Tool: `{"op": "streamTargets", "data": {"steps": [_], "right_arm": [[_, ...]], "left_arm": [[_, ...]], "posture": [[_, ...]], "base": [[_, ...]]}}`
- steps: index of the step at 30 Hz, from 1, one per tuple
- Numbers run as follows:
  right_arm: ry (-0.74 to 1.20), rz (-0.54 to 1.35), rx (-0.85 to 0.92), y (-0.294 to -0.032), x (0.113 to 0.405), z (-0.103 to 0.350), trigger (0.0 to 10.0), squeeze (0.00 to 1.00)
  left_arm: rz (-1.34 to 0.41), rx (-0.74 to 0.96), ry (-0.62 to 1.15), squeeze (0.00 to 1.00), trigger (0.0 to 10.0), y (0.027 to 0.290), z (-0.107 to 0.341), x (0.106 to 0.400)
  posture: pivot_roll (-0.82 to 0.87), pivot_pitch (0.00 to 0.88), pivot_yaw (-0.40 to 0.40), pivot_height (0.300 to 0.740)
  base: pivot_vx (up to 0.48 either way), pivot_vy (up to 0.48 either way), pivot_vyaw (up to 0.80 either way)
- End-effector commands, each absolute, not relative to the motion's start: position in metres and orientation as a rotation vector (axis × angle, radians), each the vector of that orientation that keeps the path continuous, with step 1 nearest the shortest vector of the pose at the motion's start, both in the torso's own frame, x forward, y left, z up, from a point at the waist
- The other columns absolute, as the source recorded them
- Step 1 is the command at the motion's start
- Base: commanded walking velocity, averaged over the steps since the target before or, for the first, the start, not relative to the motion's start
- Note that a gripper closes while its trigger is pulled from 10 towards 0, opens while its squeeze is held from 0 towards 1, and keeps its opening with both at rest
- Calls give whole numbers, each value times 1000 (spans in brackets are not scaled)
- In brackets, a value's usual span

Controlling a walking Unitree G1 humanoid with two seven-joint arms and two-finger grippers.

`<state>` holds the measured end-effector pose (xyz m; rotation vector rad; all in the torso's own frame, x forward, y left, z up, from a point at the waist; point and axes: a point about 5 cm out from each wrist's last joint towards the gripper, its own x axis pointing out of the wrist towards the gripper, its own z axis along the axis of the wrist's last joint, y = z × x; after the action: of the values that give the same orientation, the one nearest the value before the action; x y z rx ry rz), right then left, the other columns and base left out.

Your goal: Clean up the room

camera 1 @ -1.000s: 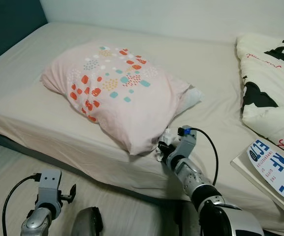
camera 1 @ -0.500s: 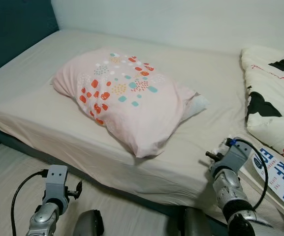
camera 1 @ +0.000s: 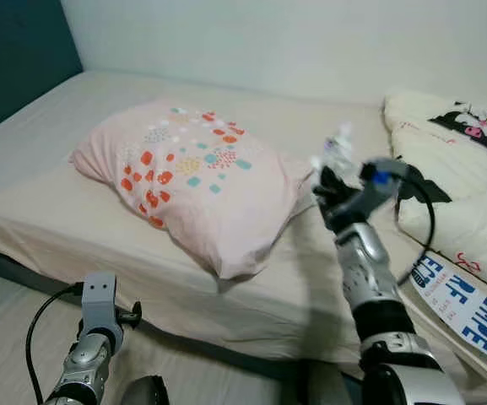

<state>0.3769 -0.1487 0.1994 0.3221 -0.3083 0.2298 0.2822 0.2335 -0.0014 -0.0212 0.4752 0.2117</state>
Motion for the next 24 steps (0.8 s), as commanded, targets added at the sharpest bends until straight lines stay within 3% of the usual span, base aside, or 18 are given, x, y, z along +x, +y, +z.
{"op": "streamTargets", "data": {"steps": [1,7,14,15,16,17,18,19,20,24], "right_arm": [[-325,313,314,-134,375,207,0,0],[-303,429,293,-107,369,204,0,0],[-259,467,292,-99,365,194,196,0],[-250,473,291,-97,365,192,863,0],[-227,479,285,-95,365,186,2196,0],[-227,479,285,-95,365,186,2196,0],[-201,483,273,-94,363,180,4196,0],[-201,483,273,-94,363,180,4196,0],[-165,486,254,-92,362,169,9647,0],[-121,489,239,-91,359,157,10000,0]], "left_arm": [[268,-35,522,0,10000,243,-5,277],[293,-13,553,0,10000,249,-11,268],[309,3,643,0,10000,252,-26,250],[316,7,680,0,10000,253,-33,242],[326,17,753,0,10000,255,-44,225],[326,17,753,0,10000,255,-44,225],[333,20,793,0,10000,255,-51,216],[333,20,793,0,10000,255,-51,216],[336,23,827,0,10000,256,-55,208],[337,22,850,0,10000,256,-59,203]], "posture": [[87,0,-32,518],[97,0,-36,548],[101,0,-31,567],[101,0,-28,572],[99,0,-24,582],[99,0,-24,582],[99,0,-22,592],[99,0,-22,592],[102,0,-21,602],[103,0,-21,617]], "base": [[-480,0,0],[-80,0,0],[0,0,0],[0,0,0],[0,0,0],[0,0,0],[0,0,0],[0,0,0],[0,0,0],[0,0,0]]}}
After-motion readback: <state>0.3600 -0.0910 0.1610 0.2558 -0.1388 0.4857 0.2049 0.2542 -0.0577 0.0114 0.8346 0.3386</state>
